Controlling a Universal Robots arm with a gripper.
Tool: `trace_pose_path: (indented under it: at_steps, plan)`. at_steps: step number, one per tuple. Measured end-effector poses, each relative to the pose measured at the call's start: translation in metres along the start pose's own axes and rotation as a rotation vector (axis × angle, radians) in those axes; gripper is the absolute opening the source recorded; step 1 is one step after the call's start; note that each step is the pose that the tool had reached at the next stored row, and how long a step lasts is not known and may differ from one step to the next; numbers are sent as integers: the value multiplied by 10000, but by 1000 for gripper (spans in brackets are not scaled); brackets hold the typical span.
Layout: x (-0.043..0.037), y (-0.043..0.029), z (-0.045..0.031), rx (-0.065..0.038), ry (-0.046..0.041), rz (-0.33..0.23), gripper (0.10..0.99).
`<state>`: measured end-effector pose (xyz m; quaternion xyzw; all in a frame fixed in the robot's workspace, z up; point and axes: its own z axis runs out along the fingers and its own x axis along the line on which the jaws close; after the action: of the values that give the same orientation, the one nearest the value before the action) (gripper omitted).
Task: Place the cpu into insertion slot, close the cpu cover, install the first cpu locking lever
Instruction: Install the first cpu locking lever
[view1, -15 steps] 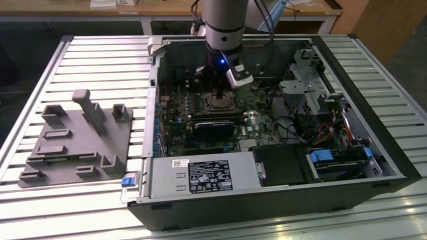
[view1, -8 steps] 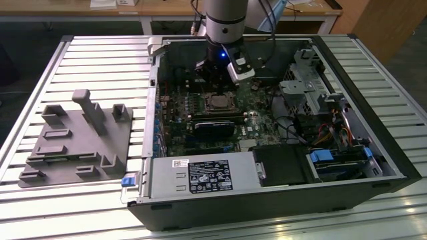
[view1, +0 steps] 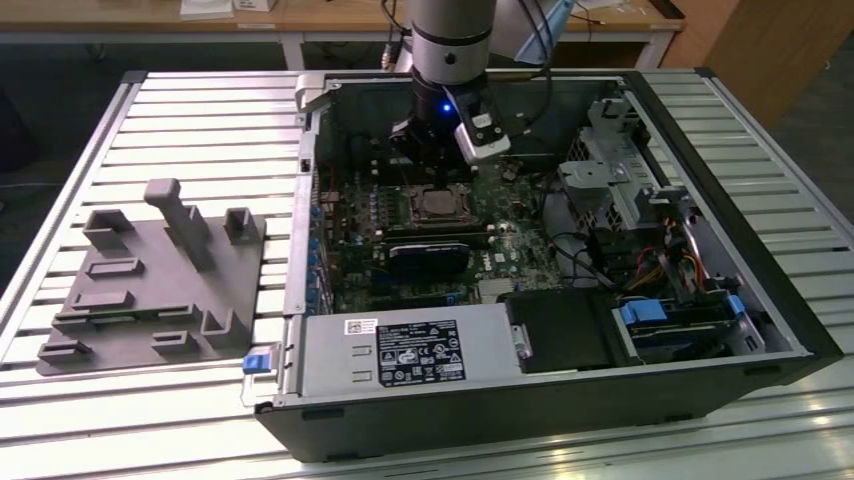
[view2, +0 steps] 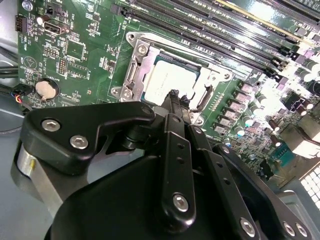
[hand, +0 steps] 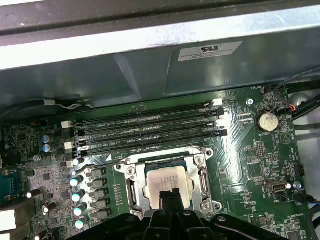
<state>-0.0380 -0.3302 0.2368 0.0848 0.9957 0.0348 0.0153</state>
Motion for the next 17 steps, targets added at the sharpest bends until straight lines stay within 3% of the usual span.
trace_pose_path:
  at_steps: [10, 17]
  plan:
    - [13, -2, 0, -1, -5, 5, 106]
    - [162, -28, -6, 0, -15, 3, 106]
